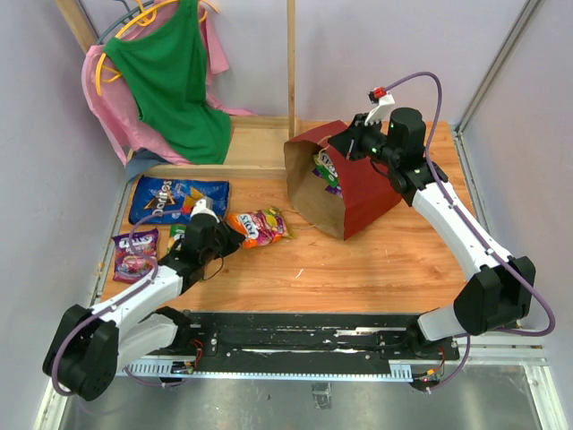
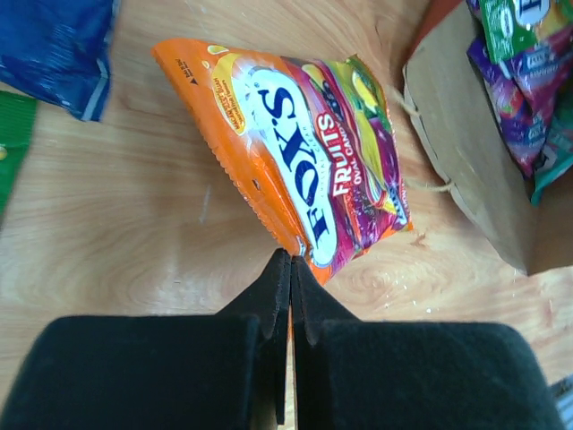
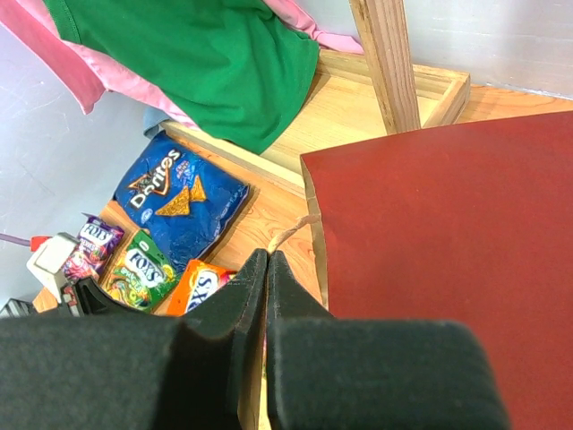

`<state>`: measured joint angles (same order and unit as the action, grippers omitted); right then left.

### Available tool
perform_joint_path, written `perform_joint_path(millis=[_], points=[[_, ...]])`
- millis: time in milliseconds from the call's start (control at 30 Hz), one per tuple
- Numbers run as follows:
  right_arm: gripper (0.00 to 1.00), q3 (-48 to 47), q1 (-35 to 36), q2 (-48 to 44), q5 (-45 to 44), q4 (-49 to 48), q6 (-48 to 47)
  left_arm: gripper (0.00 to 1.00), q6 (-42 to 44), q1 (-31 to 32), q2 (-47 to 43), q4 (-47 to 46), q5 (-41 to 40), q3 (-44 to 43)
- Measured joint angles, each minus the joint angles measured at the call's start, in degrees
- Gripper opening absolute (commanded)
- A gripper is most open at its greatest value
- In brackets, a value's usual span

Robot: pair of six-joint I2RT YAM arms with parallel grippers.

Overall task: Take the snacks out of the paper bag
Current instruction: Place the snack at the center of the board.

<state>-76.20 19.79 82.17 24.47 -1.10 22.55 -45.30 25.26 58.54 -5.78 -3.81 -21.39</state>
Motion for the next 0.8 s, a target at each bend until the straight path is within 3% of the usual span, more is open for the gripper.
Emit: perform_joint_path(millis=[300, 800], points=[[0.01, 0.0, 0.0, 0.1, 0.6, -0.2, 0.3, 0.01, 2.7, -1.2, -4.8, 3.3, -8.2, -1.3], [0.01, 0.0, 0.0, 1.0, 1.1, -0.4, 0.5, 0.01, 15.0, -1.9, 17.2, 3.7, -9.2, -17.1]])
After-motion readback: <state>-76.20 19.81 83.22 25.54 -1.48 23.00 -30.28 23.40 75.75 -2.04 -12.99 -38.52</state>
